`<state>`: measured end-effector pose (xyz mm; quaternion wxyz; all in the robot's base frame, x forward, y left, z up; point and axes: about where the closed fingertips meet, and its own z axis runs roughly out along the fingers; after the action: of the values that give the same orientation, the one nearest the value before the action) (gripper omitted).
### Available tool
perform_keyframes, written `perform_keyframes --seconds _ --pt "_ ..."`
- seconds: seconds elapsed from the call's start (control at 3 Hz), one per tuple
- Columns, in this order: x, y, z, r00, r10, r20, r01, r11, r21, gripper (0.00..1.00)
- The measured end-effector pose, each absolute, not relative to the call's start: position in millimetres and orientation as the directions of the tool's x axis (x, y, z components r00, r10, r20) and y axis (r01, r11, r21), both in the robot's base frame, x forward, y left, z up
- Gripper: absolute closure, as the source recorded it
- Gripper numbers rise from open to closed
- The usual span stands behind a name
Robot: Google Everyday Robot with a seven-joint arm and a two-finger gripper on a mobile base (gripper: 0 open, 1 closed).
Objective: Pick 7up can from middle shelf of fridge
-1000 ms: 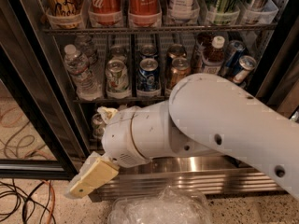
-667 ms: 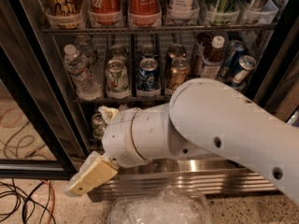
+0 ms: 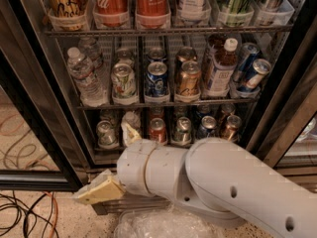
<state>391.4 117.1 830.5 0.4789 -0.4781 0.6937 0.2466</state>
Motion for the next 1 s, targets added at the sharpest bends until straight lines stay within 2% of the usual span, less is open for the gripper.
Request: perform_keyframes --seconds 0.33,0.67,1.0 --pt "422.6 95.5 824.5 -0.15 -0.28 -0.948 -0.814 0.58 -0.042 0.0" --pt "446.4 58.5 828.6 -0.151 -0.188 -0.97 -0.71 0.703 -0.026 0.0" --pt "451.3 38.2 831.1 -0.15 -0.155 -0.976 -0.658 0.753 -0.018 0.0"
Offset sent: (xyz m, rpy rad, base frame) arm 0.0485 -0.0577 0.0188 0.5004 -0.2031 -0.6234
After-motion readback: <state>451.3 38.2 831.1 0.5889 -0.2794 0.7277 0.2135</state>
